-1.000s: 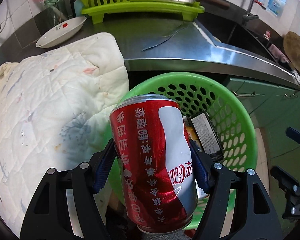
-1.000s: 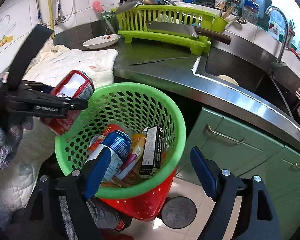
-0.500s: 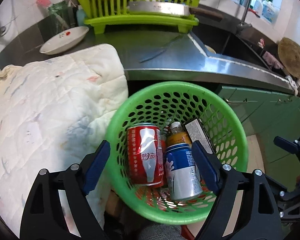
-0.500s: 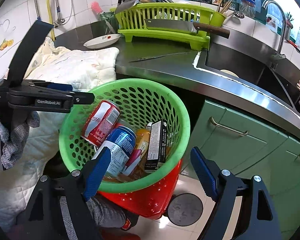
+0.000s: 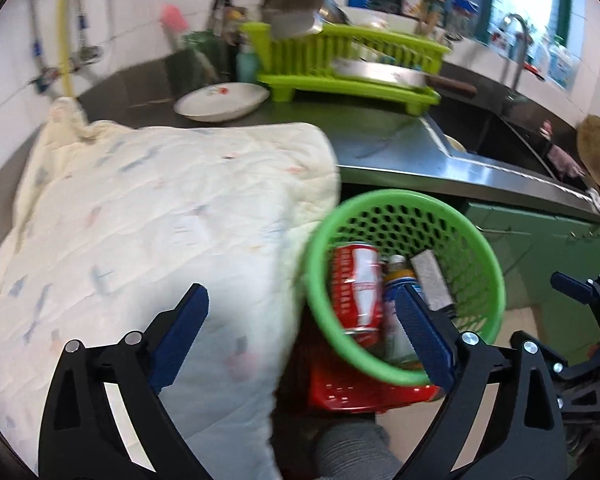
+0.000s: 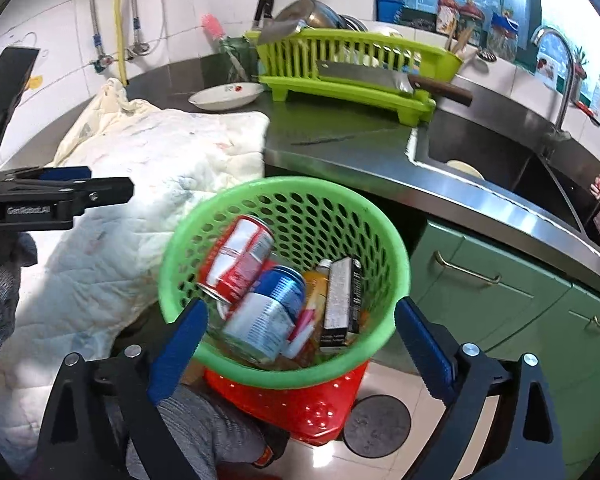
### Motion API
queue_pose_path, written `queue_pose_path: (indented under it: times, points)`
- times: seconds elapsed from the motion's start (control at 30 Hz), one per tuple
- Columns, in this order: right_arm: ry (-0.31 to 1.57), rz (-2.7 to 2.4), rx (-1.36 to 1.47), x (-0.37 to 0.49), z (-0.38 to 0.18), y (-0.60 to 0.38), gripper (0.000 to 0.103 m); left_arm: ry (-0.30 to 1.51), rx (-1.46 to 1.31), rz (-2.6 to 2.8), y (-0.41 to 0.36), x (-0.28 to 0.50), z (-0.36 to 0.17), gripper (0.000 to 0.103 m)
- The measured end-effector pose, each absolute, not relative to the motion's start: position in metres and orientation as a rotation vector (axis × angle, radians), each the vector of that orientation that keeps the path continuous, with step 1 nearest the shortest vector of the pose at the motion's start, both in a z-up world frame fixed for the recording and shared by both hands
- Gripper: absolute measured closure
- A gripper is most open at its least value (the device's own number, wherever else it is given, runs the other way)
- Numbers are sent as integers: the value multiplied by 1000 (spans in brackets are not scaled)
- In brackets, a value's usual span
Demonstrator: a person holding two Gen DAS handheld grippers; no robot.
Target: Collect trash
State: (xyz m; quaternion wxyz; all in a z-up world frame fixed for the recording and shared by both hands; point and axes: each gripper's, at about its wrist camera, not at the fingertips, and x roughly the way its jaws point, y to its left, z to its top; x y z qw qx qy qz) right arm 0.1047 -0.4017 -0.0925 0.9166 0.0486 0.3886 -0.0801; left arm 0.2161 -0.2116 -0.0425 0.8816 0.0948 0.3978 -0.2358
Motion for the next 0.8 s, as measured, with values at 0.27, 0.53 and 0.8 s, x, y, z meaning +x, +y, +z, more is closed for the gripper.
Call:
queue_pose_path:
  times: [0.27,0.53,0.8]
  points:
    - [777,-126,123,109,-75,-363,10,753,142,-342,-137,196,-13,5]
    - [753,-95,107,117,-54,-322,9,712,101,-233,-72,170,0,5]
    - [719,-84,99,113,-41,-287,9,689,51,-141,-23,140,-1,5]
